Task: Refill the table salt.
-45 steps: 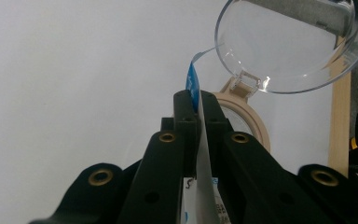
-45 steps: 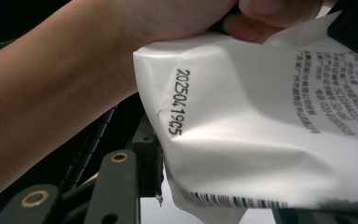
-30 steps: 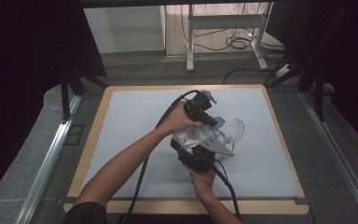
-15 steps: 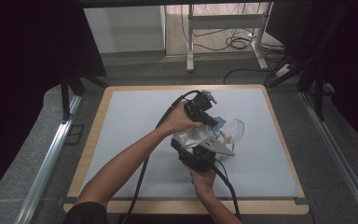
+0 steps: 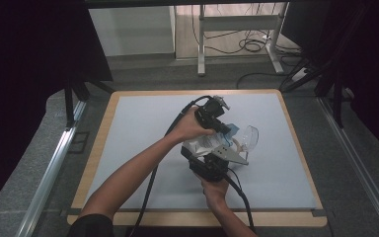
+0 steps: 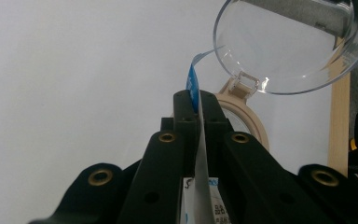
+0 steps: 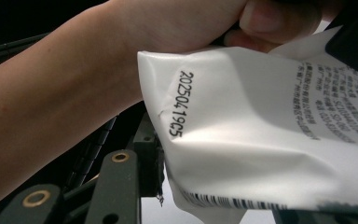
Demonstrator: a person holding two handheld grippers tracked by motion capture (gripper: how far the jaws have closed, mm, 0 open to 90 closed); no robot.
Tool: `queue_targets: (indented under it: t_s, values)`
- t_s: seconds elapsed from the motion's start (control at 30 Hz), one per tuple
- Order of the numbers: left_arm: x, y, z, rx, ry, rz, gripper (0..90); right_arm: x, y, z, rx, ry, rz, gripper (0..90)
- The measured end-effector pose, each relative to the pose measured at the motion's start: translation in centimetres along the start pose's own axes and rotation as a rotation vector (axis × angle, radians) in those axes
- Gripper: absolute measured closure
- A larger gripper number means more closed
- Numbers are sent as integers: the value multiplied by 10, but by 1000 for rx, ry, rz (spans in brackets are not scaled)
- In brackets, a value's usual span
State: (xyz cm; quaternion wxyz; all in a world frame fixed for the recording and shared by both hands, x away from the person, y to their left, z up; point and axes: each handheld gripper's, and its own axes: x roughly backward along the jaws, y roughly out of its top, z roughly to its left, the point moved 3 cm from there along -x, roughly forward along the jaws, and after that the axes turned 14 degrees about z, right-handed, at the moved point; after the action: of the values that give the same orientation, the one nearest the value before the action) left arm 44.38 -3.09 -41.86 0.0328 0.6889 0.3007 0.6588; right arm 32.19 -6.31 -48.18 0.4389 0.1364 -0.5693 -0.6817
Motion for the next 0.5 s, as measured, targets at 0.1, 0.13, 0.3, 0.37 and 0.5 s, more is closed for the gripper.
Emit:
queue_targets:
  t_s: [0.1, 0.13, 0.3, 0.37, 0.5]
  values:
    - [0, 0, 0, -1, 3, 0, 885, 0, 0, 0, 0, 0, -1, 580]
    - [0, 0, 0, -1, 3, 0, 885, 0, 0, 0, -2, 1, 1, 581]
    - [0, 0, 0, -2, 3, -1, 885, 0, 1, 0, -3, 2, 0, 582]
    - [0, 0, 0, -2, 4, 0, 885, 0, 1, 0, -3, 1, -1, 583]
    - [1, 0, 0, -2, 3, 0, 885, 1, 1, 0, -4, 2, -1, 583]
